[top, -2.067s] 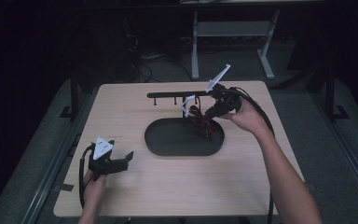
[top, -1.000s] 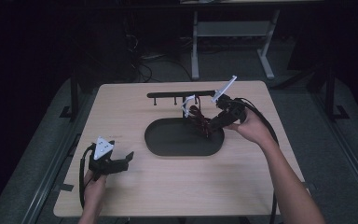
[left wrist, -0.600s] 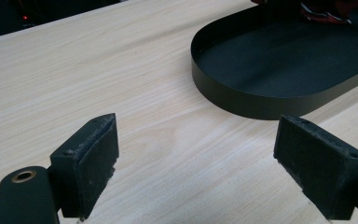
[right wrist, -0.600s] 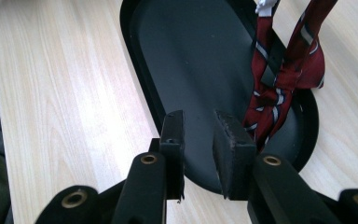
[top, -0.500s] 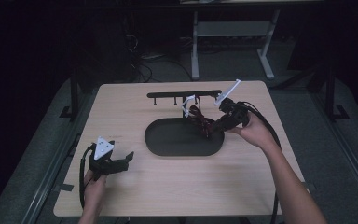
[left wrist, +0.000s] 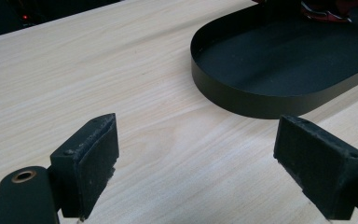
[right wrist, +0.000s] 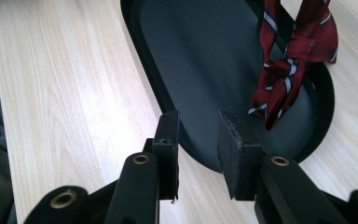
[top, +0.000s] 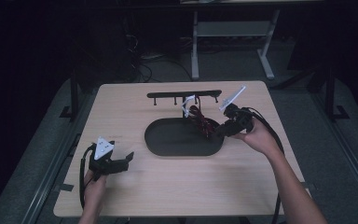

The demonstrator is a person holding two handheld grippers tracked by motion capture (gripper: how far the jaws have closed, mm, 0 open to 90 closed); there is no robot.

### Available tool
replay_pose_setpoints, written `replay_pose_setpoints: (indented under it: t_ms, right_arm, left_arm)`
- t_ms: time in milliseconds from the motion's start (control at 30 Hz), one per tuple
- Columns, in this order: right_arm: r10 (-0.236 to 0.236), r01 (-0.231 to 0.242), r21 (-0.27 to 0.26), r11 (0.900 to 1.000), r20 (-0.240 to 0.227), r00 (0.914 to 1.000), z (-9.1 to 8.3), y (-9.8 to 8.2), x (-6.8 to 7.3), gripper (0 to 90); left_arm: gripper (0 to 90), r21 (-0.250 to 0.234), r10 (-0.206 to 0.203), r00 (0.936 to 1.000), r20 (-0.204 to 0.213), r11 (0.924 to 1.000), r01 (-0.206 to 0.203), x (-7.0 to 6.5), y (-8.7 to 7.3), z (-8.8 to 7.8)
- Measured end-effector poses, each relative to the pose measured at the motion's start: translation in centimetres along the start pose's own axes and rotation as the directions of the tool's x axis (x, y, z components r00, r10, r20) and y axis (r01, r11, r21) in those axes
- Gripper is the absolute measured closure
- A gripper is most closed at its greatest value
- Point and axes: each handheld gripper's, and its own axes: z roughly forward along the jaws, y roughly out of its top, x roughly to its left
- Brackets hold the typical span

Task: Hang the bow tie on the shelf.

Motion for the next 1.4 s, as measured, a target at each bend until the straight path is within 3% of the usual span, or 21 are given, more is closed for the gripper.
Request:
replay_pose_setpoints:
  t_ms: [900,1200,1400]
  right_arm:
    - [0.055,-0.055,-0.019,0.998,0.007,0.9985,-0.1,-3.1,0.4,62.0]
    - [0.074,-0.074,0.007,0.997,0.005,0.9973,0.3,-4.2,0.6,60.1]
    - [0.080,-0.080,-0.012,0.997,0.006,0.9968,0.3,-5.2,0.9,59.8]
  left_arm:
    - [13.5,-0.006,-0.001,1.0000,0.000,1.0000,0.001,-0.1,0.0,0.0]
    - [13.5,0.000,0.000,1.0000,0.002,1.0000,0.000,-0.1,-0.1,0.0]
    - [13.6,0.004,0.012,0.9999,0.002,0.9999,-0.012,-0.2,0.0,0.1]
